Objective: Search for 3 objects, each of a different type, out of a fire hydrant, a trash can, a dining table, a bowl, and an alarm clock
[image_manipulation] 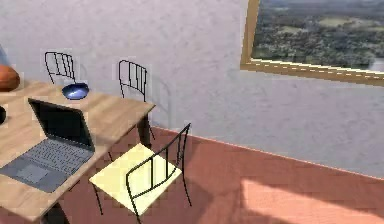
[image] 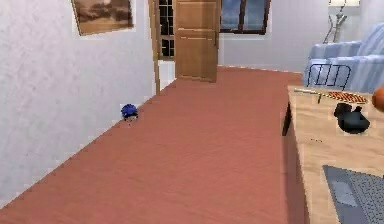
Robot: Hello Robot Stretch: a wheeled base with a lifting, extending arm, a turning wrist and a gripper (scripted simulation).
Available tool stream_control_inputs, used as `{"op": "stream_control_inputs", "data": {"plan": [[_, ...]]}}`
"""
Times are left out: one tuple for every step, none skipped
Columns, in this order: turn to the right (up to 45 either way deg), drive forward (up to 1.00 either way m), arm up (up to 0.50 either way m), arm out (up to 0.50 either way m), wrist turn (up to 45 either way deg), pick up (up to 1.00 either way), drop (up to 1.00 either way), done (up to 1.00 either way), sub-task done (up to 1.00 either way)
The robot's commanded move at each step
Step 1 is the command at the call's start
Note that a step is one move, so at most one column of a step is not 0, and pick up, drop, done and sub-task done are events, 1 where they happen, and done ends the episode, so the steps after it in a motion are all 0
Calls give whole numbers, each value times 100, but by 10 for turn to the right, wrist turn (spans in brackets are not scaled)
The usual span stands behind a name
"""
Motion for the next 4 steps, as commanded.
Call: {"op": "stream_control_inputs", "data": {"plan": [[-450,0,0,0,0,0,0,0,0],[-450,0,0,0,0,0,0,0,0],[-90,0,0,0,0,0,0,0,0],[-30,0,0,0,0,0,0,0,0]]}}
